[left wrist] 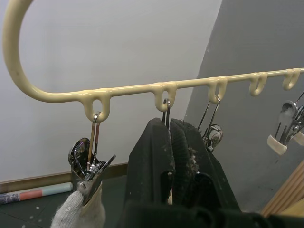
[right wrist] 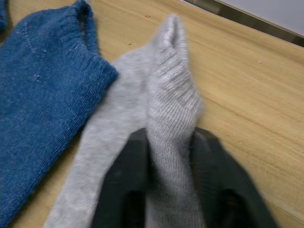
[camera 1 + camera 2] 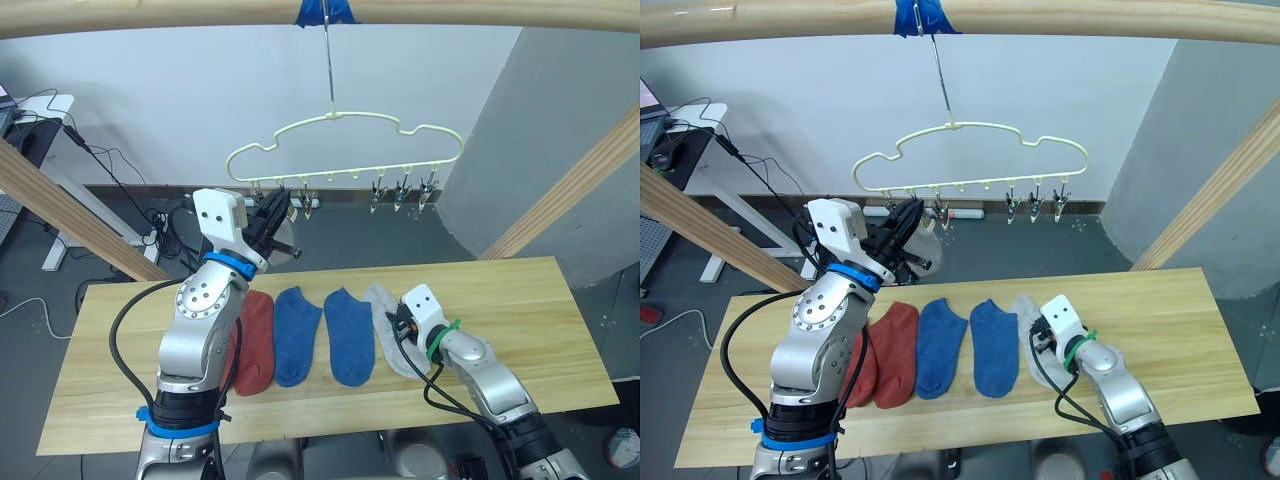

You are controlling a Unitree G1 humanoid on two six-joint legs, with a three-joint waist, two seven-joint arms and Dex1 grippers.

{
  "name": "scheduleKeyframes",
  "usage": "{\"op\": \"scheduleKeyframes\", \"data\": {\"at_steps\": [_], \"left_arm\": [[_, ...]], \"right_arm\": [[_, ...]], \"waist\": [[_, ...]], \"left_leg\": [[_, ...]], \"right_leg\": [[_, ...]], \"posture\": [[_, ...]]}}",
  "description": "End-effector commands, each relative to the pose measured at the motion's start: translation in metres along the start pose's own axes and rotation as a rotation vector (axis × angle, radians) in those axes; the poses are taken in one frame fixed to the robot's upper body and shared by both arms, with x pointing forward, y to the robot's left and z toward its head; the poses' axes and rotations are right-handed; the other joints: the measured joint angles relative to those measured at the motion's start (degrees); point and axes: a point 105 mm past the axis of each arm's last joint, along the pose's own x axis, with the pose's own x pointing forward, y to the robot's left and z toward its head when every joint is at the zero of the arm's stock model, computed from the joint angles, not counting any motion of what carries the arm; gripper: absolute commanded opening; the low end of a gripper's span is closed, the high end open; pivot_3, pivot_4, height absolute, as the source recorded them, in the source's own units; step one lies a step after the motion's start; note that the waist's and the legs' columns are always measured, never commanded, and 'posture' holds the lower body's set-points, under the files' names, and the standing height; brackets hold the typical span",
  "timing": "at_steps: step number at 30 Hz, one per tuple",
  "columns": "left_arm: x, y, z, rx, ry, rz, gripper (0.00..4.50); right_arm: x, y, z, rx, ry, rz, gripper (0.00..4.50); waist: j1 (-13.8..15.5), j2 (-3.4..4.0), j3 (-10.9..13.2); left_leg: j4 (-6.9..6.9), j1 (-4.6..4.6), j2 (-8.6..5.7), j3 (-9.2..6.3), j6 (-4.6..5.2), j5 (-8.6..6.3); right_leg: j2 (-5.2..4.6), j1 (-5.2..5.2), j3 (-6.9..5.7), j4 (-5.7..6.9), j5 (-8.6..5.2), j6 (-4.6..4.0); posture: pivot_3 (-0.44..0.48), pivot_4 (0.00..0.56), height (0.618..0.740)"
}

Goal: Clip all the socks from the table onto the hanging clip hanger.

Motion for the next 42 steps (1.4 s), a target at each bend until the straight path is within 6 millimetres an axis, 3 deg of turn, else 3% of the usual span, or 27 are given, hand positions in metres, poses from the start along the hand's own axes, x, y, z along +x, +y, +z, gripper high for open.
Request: {"op": "scheduleKeyframes", "data": {"at_steps": [1, 7, 9, 13, 18, 28, 42], "left_arm": [[-0.001, -0.004, 0.02, -0.023, -0.067, -0.046, 0.0], [-0.003, -0.01, 0.03, -0.135, -0.053, -0.15, 0.0], [-0.005, -0.006, 0.034, -0.159, -0.041, -0.171, 0.0], [-0.009, -0.007, 0.04, -0.258, -0.01, -0.229, 0.0], [-0.01, -0.011, 0.043, -0.325, 0.014, -0.263, 0.0], [-0.012, -0.017, 0.043, -0.345, 0.036, -0.288, 0.0], [-0.017, -0.023, 0.036, -0.349, 0.064, -0.312, 0.0]], "right_arm": [[-0.007, -0.009, -0.008, -0.01, 0.03, -0.032, 0.01], [-0.025, -0.023, 0.021, -0.136, -0.06, -0.015, 0.01], [-0.037, -0.02, 0.045, -0.233, -0.131, 0.057, 0.01], [-0.056, 0.004, 0.091, -0.385, -0.27, 0.265, 0.01], [-0.055, 0.03, 0.125, -0.43, -0.365, 0.419, 0.01], [-0.036, 0.053, 0.145, -0.372, -0.431, 0.501, 0.01], [-0.027, 0.057, 0.158, -0.281, -0.472, 0.526, 0.01]], "waist": [[0.03, 0.0, 0.0], [0.01, -0.07, 0.21], [-0.04, -0.07, 0.58], [-0.31, -0.12, 0.97], [-0.1, -0.22, 1.03], [0.31, -0.26, 1.06], [0.82, -0.25, 1.06]], "left_leg": [[0.0, 0.0, 0.0, 0.0, 0.0, 0.0], [0.0, -0.02, -0.01, 0.01, 0.0, 0.0], [-0.01, -0.01, -0.02, 0.01, 0.0, 0.0], [-0.01, 0.0, -0.07, 0.03, 0.0, 0.0], [-0.02, -0.04, 0.14, -0.05, -0.01, 0.0], [-0.03, -0.07, 0.2, -0.03, -0.02, 0.0], [-0.03, -0.07, 0.2, 0.0, -0.02, 0.0]], "right_leg": [[0.0, 0.0, 0.0, 0.0, 0.0, 0.0], [-0.01, 0.0, 0.0, -0.02, 0.0, 0.0], [-0.01, 0.0, -0.01, -0.01, 0.0, 0.0], [0.05, -0.01, -0.01, 0.01, 0.0, 0.01], [0.1, -0.01, -0.07, -0.04, 0.0, 0.0], [0.03, -0.05, -0.07, -0.1, 0.0, -0.01], [0.03, -0.08, -0.03, -0.09, 0.01, -0.01]], "posture": [[-0.196, 0.317, 0.74], [-0.204, 0.322, 0.74], [-0.204, 0.322, 0.74], [-0.213, 0.324, 0.74], [-0.21, 0.323, 0.74], [-0.197, 0.321, 0.74], [-0.186, 0.315, 0.74]]}}
